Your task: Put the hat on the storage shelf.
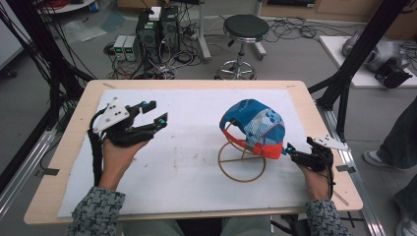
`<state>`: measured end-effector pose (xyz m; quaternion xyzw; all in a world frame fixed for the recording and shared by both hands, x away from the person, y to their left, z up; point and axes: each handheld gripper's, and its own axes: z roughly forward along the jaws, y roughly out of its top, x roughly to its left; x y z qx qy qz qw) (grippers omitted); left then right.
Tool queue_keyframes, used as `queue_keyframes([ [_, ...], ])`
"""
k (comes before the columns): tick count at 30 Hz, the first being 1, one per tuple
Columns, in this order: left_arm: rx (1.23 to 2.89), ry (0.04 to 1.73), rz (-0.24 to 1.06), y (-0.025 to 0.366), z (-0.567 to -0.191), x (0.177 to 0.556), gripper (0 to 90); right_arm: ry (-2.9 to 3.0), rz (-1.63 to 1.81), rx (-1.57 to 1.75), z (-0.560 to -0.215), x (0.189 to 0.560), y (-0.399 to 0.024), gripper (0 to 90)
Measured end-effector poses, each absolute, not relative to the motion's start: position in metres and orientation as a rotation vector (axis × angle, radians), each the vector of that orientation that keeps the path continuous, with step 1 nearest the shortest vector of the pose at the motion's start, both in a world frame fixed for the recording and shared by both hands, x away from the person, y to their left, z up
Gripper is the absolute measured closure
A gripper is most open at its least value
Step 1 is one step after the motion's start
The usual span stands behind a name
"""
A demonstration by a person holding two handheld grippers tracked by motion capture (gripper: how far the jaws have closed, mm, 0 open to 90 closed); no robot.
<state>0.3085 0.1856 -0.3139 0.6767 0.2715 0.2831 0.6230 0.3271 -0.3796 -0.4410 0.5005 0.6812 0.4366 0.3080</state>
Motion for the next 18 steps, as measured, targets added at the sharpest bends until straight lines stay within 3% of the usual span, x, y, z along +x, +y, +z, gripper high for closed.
queue_keyframes([
  [18,1.500,0.873,0.817,0.267,-0.360,0.275,38.1,1.789,1.148,1.325,-0.441,0.327,-0.381,13.5],
])
